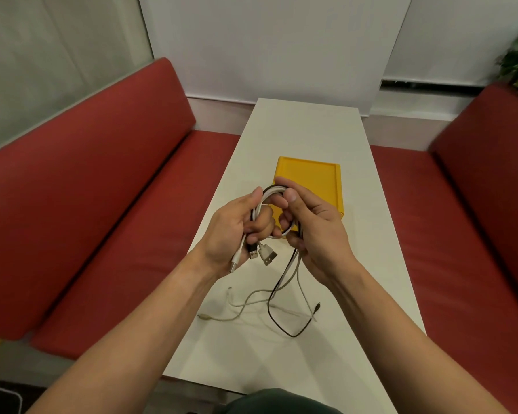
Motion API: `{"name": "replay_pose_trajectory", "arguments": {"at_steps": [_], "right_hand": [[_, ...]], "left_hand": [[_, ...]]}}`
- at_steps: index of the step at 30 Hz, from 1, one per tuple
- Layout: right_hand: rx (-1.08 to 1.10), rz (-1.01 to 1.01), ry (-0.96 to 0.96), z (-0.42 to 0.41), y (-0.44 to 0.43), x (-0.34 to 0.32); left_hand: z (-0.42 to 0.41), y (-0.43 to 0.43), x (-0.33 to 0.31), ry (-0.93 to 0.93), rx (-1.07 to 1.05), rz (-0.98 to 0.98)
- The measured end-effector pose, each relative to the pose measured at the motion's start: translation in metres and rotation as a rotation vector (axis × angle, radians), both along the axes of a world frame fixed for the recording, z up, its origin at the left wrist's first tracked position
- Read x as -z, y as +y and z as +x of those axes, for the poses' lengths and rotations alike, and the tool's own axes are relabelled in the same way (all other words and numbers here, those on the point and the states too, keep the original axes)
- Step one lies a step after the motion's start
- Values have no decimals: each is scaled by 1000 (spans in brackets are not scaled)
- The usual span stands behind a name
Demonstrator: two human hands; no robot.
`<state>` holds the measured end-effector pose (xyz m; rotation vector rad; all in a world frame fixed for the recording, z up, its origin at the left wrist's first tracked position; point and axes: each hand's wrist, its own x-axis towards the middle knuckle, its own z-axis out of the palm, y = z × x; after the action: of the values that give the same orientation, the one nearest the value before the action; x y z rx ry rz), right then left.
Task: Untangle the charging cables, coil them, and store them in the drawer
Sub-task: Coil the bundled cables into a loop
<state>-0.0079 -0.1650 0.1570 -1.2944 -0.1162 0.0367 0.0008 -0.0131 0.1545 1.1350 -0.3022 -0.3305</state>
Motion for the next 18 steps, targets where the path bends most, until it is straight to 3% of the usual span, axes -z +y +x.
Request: {"name": "replay_pose_trajectory", "arguments": {"at_steps": [7,18], "right_hand": [[9,-64,13,-3,2,2],[116,-224,-188,-9,4,3]], "left_hand": [[0,5,9,-11,1,-39],[-2,15,-4,131,196,-23]]}}
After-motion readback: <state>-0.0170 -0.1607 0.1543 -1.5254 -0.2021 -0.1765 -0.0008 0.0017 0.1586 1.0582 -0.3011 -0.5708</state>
